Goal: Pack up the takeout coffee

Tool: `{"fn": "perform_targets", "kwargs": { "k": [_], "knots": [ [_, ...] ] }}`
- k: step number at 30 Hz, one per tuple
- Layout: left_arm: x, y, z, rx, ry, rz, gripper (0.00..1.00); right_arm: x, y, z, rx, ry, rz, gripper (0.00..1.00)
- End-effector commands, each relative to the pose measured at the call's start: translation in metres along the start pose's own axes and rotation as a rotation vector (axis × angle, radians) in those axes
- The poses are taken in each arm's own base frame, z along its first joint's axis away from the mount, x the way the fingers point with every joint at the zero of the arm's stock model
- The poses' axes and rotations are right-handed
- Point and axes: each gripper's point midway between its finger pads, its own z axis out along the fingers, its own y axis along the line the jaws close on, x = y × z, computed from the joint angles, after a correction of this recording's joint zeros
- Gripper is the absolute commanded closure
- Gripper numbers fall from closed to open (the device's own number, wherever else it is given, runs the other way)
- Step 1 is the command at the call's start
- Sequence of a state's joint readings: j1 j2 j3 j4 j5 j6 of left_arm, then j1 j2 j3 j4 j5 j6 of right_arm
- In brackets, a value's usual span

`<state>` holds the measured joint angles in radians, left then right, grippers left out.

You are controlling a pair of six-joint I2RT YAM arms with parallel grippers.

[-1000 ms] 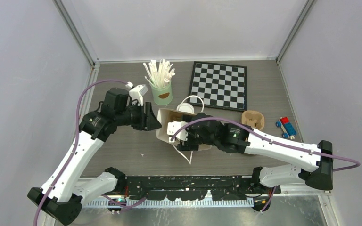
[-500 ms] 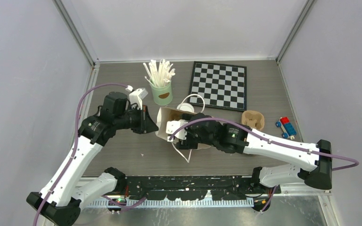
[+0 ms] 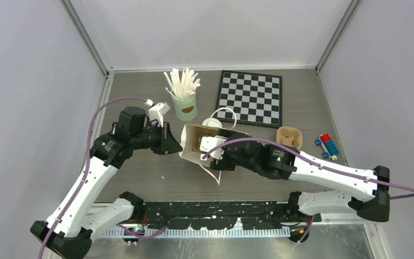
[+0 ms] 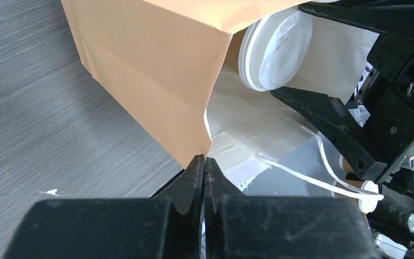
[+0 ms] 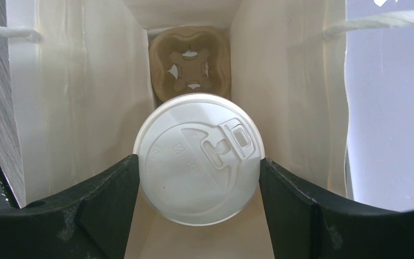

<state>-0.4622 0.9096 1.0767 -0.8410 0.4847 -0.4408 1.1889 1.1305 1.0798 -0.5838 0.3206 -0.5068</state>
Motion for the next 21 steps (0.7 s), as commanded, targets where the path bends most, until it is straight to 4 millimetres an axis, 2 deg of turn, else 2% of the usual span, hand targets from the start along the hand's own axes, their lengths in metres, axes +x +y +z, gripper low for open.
{"fn": "perform_targets", "kwargs": {
  "k": [1, 7, 13, 21],
  "knots": [
    [-0.007, -0.009, -0.003, 0.046, -0.041, 0.023, 1.0, 0.021, -0.003, -0.006, 0.046, 0.063, 0.038, 0.24],
    [-0.007, -0.009, -0.005, 0.044, -0.05, 0.028, 1.0, 0.033, -0.006, -0.01, 0.086, 0.103, 0.06, 0.24],
    [-0.008, -0.011, -0.006, 0.048, -0.049, 0.034, 1.0, 0.029, -0.012, -0.015, 0.095, 0.107, 0.065, 0.24],
    [-0.009, -0.012, -0.007, 0.052, -0.05, 0.028, 1.0, 0.037, -0.014, -0.018, 0.107, 0.174, 0.076, 0.26]
  ]
}}
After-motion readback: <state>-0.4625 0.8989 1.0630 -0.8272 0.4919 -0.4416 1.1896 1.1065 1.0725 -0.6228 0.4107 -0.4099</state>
